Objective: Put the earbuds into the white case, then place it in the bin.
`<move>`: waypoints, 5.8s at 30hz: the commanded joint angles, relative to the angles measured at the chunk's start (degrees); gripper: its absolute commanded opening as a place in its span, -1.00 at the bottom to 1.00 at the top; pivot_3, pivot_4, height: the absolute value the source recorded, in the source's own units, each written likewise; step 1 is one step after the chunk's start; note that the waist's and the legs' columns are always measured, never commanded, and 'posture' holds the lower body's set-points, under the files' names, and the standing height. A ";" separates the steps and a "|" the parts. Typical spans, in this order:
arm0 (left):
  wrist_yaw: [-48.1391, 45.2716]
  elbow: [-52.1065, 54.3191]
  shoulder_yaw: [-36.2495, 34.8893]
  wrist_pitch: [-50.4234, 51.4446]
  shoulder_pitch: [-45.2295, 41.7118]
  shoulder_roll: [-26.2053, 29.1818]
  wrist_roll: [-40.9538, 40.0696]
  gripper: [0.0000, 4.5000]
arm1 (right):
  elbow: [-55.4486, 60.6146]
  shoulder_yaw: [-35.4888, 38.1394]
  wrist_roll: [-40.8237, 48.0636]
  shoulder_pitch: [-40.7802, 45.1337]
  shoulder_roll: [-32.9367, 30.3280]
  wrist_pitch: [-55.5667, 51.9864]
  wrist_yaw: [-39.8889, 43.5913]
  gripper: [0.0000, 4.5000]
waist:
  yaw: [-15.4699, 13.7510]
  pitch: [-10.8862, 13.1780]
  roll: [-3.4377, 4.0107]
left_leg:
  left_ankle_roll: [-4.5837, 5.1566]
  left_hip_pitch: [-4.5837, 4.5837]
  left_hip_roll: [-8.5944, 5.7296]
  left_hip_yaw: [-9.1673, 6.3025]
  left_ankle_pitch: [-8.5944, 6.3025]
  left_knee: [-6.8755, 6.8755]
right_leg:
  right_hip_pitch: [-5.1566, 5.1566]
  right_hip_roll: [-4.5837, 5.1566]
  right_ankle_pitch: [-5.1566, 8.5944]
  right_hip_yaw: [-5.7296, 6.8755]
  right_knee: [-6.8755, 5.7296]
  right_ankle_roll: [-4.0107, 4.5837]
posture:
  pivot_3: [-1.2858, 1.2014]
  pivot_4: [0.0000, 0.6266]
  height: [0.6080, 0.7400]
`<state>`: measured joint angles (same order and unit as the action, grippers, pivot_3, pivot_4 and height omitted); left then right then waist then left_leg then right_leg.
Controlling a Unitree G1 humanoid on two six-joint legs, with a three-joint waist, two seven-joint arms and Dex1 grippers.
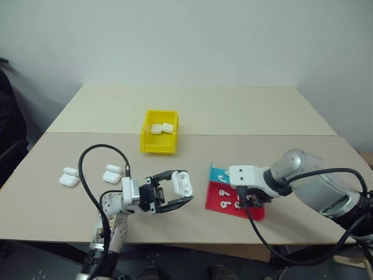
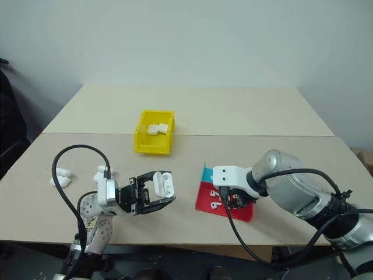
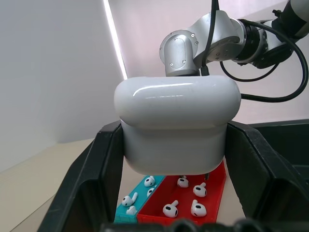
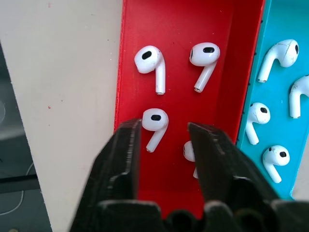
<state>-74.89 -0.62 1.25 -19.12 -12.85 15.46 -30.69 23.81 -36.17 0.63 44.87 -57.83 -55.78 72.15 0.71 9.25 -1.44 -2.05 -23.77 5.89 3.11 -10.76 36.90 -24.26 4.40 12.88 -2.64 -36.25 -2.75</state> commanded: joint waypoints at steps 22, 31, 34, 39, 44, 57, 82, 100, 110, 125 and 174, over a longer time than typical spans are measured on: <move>1.93 3.45 1.22 -0.13 0.43 2.73 0.06 0.24 | -0.44 -2.22 -0.96 0.17 1.59 -3.55 -2.63 -0.12 | 0.01 0.00 0.00 | 0.00 0.00 0.00 0.00 0.00 -0.02 | -0.01 0.00 0.01 0.02 0.02 0.00 | 0.03 -0.52 1.00; 2.47 3.34 1.18 -0.39 0.52 2.94 0.50 0.24 | -1.92 -3.60 -1.48 -0.12 2.26 -2.96 -3.78 -0.12 | 0.02 0.00 0.00 | 0.00 0.00 0.01 -0.01 0.00 -0.02 | -0.02 0.00 0.01 0.02 0.02 0.01 | 0.03 -0.52 1.00; 2.70 3.40 1.23 -0.35 0.62 3.11 0.61 0.24 | -2.21 -3.45 -1.35 -0.16 2.25 -2.76 -3.79 -0.12 | 0.02 0.00 0.00 | 0.00 0.00 0.01 0.00 0.00 -0.02 | -0.02 0.00 0.01 0.02 0.03 0.00 | 0.03 -0.52 1.00; 3.03 3.47 1.30 -0.33 0.67 3.22 0.84 0.24 | -2.70 -3.64 -1.59 0.10 2.49 -2.35 -3.67 -0.12 | 0.02 0.00 0.00 | 0.00 0.00 0.01 0.00 0.00 -0.03 | -0.02 0.00 0.02 0.03 0.03 0.00 | 0.03 -0.52 1.00; 3.48 3.57 1.28 -0.49 0.89 3.11 1.17 0.24 | -2.57 -3.54 -1.89 -0.47 2.58 -1.97 -3.65 -0.55 | 0.02 0.00 0.00 | 0.00 0.00 0.01 0.00 0.00 -0.03 | -0.03 0.00 0.03 0.03 0.03 -0.02 | 0.03 -0.52 1.00; 5.02 4.48 1.72 0.18 1.06 3.18 1.11 0.24 | -1.07 -1.95 -1.90 -0.23 1.67 -1.79 -3.45 -0.65 | 0.02 0.00 0.00 | 0.00 -0.01 0.01 0.00 0.00 -0.04 | -0.03 0.00 0.05 0.03 0.04 -0.04 | 0.03 -0.52 1.00; 6.73 19.54 4.00 26.62 -11.08 5.99 -14.62 0.24 | 12.01 59.97 50.91 -9.27 31.67 13.83 -13.46 -0.65 | 0.19 0.00 -0.02 | 0.04 -0.05 0.02 -0.16 -0.02 -0.07 | 0.08 -0.06 0.01 0.10 0.10 -0.09 | 0.03 -0.52 1.00; 6.80 21.71 3.44 28.64 -10.64 5.66 -13.74 0.24 | 6.04 42.91 45.50 -14.13 30.60 30.24 -7.55 -0.65 | 0.10 0.00 -0.01 | 0.04 -0.05 0.02 -0.16 -0.02 -0.08 | 0.08 -0.06 0.01 0.10 0.13 -0.07 | 0.03 -0.52 1.00; 6.09 20.97 3.40 27.67 -10.88 5.56 -12.34 0.24 | 3.25 40.00 41.91 -15.86 28.90 35.75 -5.48 -0.65 | 0.04 0.00 -0.01 | 0.04 -0.05 0.02 -0.16 -0.02 -0.08 | 0.08 -0.06 0.02 0.11 0.14 -0.08 | 0.03 -0.52 1.00; 4.81 19.21 3.04 26.39 -11.50 4.14 -11.54 0.24 | 2.56 38.08 41.00 -16.92 26.10 38.25 -3.40 0.25 | 0.00 0.00 -0.02 | 0.04 -0.05 0.02 -0.16 -0.02 -0.08 | 0.08 -0.06 0.03 0.11 0.15 -0.09 | 0.03 -0.52 1.00; 12.17 23.37 3.77 12.87 8.20 11.42 2.89 0.24 | -52.48 1.05 -17.12 15.29 14.24 42.44 10.92 0.25 | 0.00 0.06 0.10 | 0.24 -0.19 0.04 0.01 -0.15 -0.27 | -0.21 -0.02 0.16 0.11 0.17 0.13 | 0.03 -0.52 1.00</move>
<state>-62.76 21.50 5.11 -5.66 -4.14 26.59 -27.19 -28.44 -36.91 -15.61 59.62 -43.42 -14.55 83.19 0.71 9.31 -1.34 -1.81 -23.97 5.92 3.12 -10.91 36.63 -24.47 4.38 13.04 -2.53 -36.09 -2.62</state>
